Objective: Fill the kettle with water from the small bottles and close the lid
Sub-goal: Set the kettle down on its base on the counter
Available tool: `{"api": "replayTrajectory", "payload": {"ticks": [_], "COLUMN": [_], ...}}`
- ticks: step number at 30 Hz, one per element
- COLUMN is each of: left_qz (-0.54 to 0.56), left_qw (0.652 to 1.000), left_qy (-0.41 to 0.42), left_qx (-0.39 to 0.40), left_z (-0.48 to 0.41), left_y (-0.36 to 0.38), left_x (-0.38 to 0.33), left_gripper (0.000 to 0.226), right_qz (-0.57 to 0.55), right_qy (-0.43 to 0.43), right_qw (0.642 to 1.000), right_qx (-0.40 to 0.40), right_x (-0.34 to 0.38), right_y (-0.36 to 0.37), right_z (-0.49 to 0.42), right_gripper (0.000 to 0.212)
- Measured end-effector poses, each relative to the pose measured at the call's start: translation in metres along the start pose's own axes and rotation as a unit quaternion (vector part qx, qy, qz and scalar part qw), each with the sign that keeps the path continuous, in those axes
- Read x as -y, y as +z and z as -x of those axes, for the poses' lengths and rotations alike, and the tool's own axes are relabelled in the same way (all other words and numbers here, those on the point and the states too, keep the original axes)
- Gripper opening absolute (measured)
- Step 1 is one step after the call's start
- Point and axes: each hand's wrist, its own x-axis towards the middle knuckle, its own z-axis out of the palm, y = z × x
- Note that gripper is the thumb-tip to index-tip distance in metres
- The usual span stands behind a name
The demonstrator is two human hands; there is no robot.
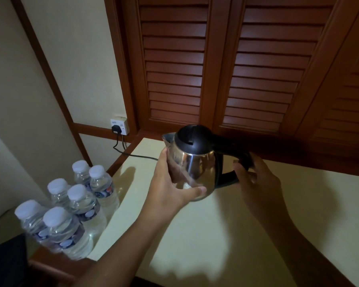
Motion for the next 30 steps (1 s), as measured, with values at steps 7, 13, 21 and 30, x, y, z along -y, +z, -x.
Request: {"api": "replayTrajectory", "payload": {"ticks": [7, 13, 21, 30], "left_qz": [0.010, -0.002, -0.035, -0.026], "left_qw": [0.999, 0.999, 0.999, 0.998], "left_qy": [-0.036, -0.038, -0.034, -0.032], "left_qx": [0.020, 0.025, 0.017, 0.053], "left_z": [0.068, 0.101, 0.116, 0.125], "left_y": [0.030, 0.046, 0.055, 0.045], "left_x": [0.008, 0.005, 0.016, 0.025], "left_gripper": [0.131, 0.120, 0.129, 0.104], "right_qz": [-0.026, -0.012, 0.030, 0.170], "right_qy": [0.022, 0.030, -0.007, -0.100], "right_qw": [0.999, 0.997, 0.995, 0.979], "right_qx": [0.026, 0.067, 0.099, 0.050], "right_x": [-0.025, -0.034, -0.024, 0.054], "right_y": [-0.034, -0.053, -0.061, -0.040], "right_z": [0.062, 0.088, 0.091, 0.071], "right_gripper": [0.031, 0.027, 0.033, 0.054]}}
